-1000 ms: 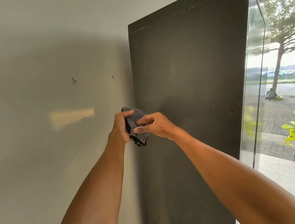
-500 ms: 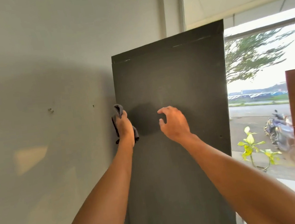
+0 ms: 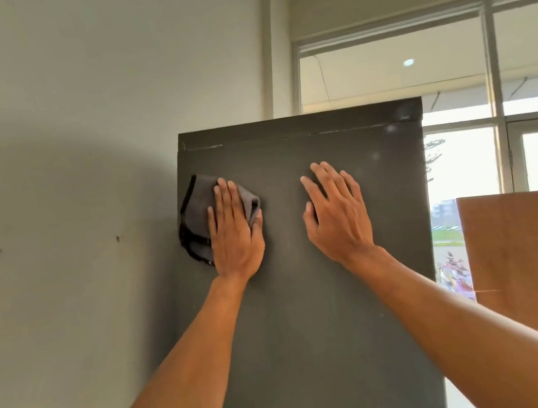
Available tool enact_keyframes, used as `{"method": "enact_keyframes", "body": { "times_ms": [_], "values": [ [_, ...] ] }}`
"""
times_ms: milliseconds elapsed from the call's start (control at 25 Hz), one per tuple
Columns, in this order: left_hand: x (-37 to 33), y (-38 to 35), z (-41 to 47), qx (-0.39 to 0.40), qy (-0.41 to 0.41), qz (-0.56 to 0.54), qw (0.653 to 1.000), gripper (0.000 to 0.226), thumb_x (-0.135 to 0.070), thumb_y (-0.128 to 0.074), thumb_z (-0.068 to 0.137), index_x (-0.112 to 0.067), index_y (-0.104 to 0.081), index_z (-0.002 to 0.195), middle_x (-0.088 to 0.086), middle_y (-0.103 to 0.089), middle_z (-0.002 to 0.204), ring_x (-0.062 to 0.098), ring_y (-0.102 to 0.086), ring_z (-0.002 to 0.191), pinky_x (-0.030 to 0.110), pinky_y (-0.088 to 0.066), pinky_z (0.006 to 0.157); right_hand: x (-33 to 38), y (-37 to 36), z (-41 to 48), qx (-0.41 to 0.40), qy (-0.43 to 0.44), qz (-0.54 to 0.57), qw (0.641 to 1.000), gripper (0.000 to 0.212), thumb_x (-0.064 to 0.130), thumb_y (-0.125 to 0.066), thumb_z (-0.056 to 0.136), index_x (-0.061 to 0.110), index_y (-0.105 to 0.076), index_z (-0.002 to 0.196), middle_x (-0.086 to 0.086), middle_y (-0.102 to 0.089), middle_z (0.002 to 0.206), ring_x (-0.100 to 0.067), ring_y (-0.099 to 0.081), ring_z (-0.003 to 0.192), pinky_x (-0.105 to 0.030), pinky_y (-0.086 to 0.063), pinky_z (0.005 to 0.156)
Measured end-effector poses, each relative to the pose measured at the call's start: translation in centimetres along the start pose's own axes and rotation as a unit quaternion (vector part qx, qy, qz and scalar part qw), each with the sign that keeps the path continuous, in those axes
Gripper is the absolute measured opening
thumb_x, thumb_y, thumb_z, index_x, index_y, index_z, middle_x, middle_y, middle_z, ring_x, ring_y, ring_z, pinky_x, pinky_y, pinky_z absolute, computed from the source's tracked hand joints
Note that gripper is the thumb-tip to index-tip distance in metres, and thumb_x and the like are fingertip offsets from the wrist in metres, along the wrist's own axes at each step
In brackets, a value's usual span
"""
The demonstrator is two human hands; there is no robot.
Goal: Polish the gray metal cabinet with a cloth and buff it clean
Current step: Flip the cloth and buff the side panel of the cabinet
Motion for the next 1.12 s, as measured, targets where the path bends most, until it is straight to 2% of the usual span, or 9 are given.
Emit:
{"method": "enact_keyframes", "body": {
  "times_ms": [80, 160, 320, 520, 560, 720, 800, 920, 1120],
  "values": [
    [1.7, 0.2, 2.2, -0.004, -0.036, 0.070, 0.997, 0.069, -0.054, -0.022, 0.105, -0.024, -0.002, 0.165, 0.000, 0.007, 0.172, 0.017, 0.010, 0.158, 0.045, 0.005, 0.128, 0.7, -0.6, 1.0, -0.016, -0.017, 0.003, 1.000, 0.045, 0.018, -0.055, 0.092, 0.007, -0.060, 0.135, -0.017, -0.047, 0.152, -0.031, -0.038, 0.146, -0.049, -0.027, 0.121],
    [2.9, 1.0, 4.6, -0.037, 0.022, 0.117, 0.992, 0.064, -0.058, -0.018, 0.104, -0.038, -0.002, 0.163, 0.002, 0.009, 0.172, 0.028, 0.010, 0.158, 0.059, 0.005, 0.124, 1.1, -1.0, 1.1, -0.027, -0.031, -0.001, 0.999, 0.045, 0.019, -0.054, 0.092, 0.007, -0.060, 0.135, -0.017, -0.047, 0.152, -0.032, -0.037, 0.146, -0.050, -0.026, 0.121],
    [1.5, 0.6, 6.9, -0.038, 0.099, 0.071, 0.992, 0.064, -0.061, -0.018, 0.103, -0.044, -0.001, 0.162, 0.005, 0.010, 0.172, 0.038, 0.011, 0.157, 0.068, 0.003, 0.121, 1.0, -1.1, 1.1, -0.040, -0.016, -0.020, 0.999, 0.046, 0.019, -0.050, 0.093, 0.007, -0.059, 0.136, -0.017, -0.047, 0.152, -0.031, -0.037, 0.147, -0.050, -0.025, 0.122],
    [-6.1, -0.3, 5.5, 0.040, -0.219, 0.097, 0.970, 0.074, -0.059, -0.021, 0.103, -0.020, -0.008, 0.165, 0.004, -0.002, 0.173, 0.026, 0.002, 0.159, 0.058, -0.005, 0.126, 0.8, -0.9, 0.8, -0.057, -0.045, -0.037, 0.997, 0.053, 0.019, -0.050, 0.093, -0.002, -0.052, 0.142, -0.018, -0.047, 0.153, -0.032, -0.036, 0.147, -0.047, -0.025, 0.123],
    [-5.9, -0.3, 5.9, 0.041, -0.227, 0.099, 0.968, 0.076, -0.059, -0.021, 0.103, -0.017, -0.006, 0.165, 0.004, 0.000, 0.173, 0.025, 0.003, 0.159, 0.056, -0.004, 0.127, 0.8, -0.8, 0.6, -0.060, -0.051, -0.038, 0.996, 0.054, 0.019, -0.051, 0.094, -0.003, -0.050, 0.143, -0.018, -0.045, 0.154, -0.033, -0.035, 0.148, -0.046, -0.025, 0.123],
    [2.8, 1.2, 6.7, -0.021, 0.142, 0.049, 0.988, 0.075, -0.060, -0.020, 0.105, -0.022, 0.002, 0.165, 0.007, 0.010, 0.172, 0.030, 0.010, 0.158, 0.060, 0.000, 0.125, 0.6, -0.7, 0.8, -0.051, -0.044, -0.048, 0.997, 0.056, 0.021, -0.051, 0.094, -0.003, -0.049, 0.145, -0.019, -0.043, 0.155, -0.033, -0.033, 0.149, -0.046, -0.025, 0.123],
    [3.8, 1.2, 6.0, -0.004, 0.217, 0.018, 0.976, 0.072, -0.058, -0.019, 0.106, -0.024, 0.007, 0.164, 0.008, 0.015, 0.171, 0.032, 0.014, 0.157, 0.064, 0.001, 0.123, 0.7, -0.6, 0.9, -0.045, -0.047, -0.050, 0.997, 0.056, 0.021, -0.051, 0.094, -0.002, -0.049, 0.145, -0.018, -0.042, 0.156, -0.033, -0.032, 0.149, -0.047, -0.025, 0.123],
    [-2.3, 0.3, 6.2, -0.012, 0.130, 0.043, 0.990, 0.070, -0.057, -0.018, 0.106, -0.026, 0.003, 0.165, 0.006, 0.011, 0.172, 0.031, 0.011, 0.158, 0.063, 0.002, 0.124, -0.6, 0.0, 0.6, -0.043, -0.058, -0.045, 0.996, 0.057, 0.018, -0.052, 0.092, -0.003, -0.049, 0.145, -0.020, -0.041, 0.156, -0.033, -0.032, 0.149, -0.047, -0.025, 0.123],
    [-14.8, -2.4, 4.4, 0.055, -0.210, 0.089, 0.972, 0.068, -0.052, -0.020, 0.103, -0.027, -0.012, 0.165, 0.000, -0.003, 0.173, 0.022, 0.002, 0.159, 0.057, -0.007, 0.126, -4.2, 1.9, -1.2, -0.056, -0.045, -0.047, 0.996, 0.054, 0.019, -0.047, 0.099, -0.007, -0.044, 0.146, -0.023, -0.038, 0.157, -0.033, -0.031, 0.150, -0.044, -0.023, 0.124]
  ]
}}
Point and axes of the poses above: each hand's wrist, its own z-axis towards the middle knuckle, its own y-axis out of the back of the hand, x = y × z, the point moved 7 cm from there along z, towards the middle knuckle
